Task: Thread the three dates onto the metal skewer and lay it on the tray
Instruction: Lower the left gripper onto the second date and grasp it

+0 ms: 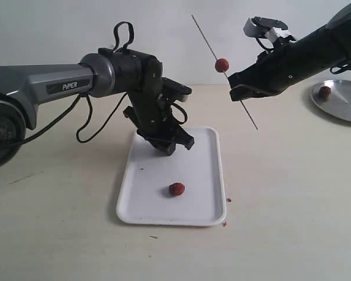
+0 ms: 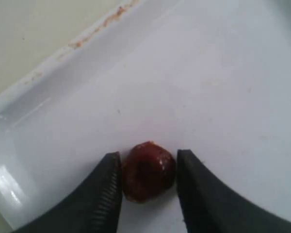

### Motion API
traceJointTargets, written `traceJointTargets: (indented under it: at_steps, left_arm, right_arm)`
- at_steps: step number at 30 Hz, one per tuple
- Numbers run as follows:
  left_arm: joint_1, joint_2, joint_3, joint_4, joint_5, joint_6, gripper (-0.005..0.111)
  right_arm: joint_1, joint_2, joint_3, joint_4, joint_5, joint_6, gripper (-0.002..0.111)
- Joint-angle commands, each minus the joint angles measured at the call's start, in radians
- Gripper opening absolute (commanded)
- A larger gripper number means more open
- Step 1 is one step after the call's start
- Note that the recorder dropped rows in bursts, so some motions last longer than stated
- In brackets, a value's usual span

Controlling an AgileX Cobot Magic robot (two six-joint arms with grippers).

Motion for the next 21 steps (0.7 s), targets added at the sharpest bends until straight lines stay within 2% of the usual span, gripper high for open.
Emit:
traceJointTargets:
  at_steps: [1,21]
  left_arm:
    - [0.002,0.012,0.005,0.013,0.014,-0.007,0.031]
    - [0.002,0.012,0.005,0.011,-0.011,-0.008,0.031]
  right_arm:
    - [-0.005,-0.012,-0.002,0.01,-0.006,-0.009,0.0]
    - [-0.005,-0.012,-0.002,0.01,-0.006,-0.009,0.0]
